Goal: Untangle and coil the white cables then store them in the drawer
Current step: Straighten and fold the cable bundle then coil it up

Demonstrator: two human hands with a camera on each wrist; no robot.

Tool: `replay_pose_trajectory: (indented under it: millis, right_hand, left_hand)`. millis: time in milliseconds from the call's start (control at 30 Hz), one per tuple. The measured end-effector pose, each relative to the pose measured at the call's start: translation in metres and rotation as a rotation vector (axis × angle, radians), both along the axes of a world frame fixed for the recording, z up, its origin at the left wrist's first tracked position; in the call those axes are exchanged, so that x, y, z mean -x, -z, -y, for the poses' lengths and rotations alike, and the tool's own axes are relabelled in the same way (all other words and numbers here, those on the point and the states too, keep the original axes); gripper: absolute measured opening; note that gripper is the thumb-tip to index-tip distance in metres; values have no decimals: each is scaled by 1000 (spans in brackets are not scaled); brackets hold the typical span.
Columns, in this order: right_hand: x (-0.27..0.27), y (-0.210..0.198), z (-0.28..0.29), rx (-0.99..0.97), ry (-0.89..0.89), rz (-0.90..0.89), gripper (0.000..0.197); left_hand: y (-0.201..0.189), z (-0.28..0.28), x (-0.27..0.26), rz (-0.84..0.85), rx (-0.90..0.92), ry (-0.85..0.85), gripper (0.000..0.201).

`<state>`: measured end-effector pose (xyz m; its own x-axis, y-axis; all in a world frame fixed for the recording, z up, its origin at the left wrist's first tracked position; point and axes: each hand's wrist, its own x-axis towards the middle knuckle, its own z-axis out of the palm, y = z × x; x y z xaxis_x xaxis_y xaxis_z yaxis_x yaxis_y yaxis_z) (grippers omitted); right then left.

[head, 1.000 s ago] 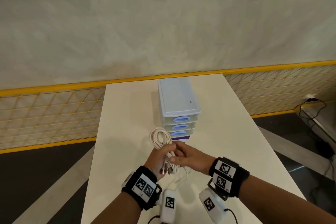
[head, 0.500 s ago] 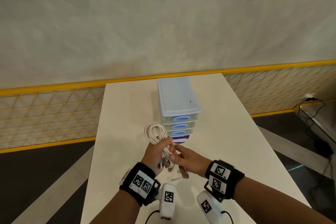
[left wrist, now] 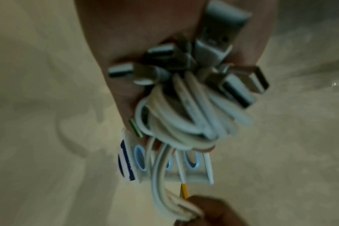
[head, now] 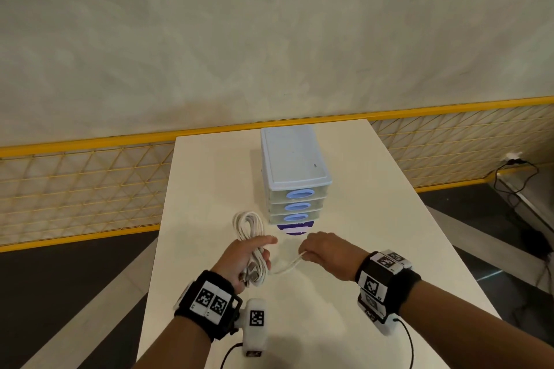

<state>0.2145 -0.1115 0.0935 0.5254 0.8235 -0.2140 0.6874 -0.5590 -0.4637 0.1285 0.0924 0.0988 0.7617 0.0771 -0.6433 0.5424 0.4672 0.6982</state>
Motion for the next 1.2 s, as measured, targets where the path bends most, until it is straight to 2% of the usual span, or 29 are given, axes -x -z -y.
replay_pose_trajectory:
  millis: [100, 167, 267, 367, 500, 600, 667, 767, 833, 967, 1100, 1200]
  right_hand:
    - [-2, 4, -5, -108, -167, 379, 27]
    - [-1, 2, -11, -140, -190, 433, 22]
    - [-2, -1, -12, -228, -196, 402, 18]
    - [2, -3, -10, -255, -184, 366, 27]
    - [-1, -11, -4, -225, -44, 108, 32]
    - [-1, -12, -3, -135, -28, 3, 28]
    - [3, -13, -4, -96, 42, -111, 26]
    - [11, -10, -5, -170, 187, -220, 29]
    - [22, -10, -11, -196, 235, -271, 32]
    - [38, -14, -30, -96, 235, -348, 49]
    - [41, -21, -37, -10, 204, -445, 64]
    - [42, -23, -38, 48, 130, -443, 81]
  left_hand:
    - [-1, 12, 7, -54, -31, 180, 24]
    - [-1, 21, 10, -52, -18, 242, 27]
    - [3, 28, 12, -24, -4, 274, 36]
    - [1, 29, 12, -23, 12, 304, 27]
    - [2, 31, 10, 0, -55, 354, 14]
    - [4, 31, 11, 18, -95, 369, 6]
    - [5, 31, 11, 20, -83, 322, 7]
    - [12, 31, 8, 48, -33, 106, 39]
    - [13, 34, 7, 76, -15, -27, 48]
    - [10, 42, 3, 115, -40, -184, 20]
    - [12, 37, 3, 169, -46, -261, 20]
    - [13, 35, 3, 166, -16, -311, 18]
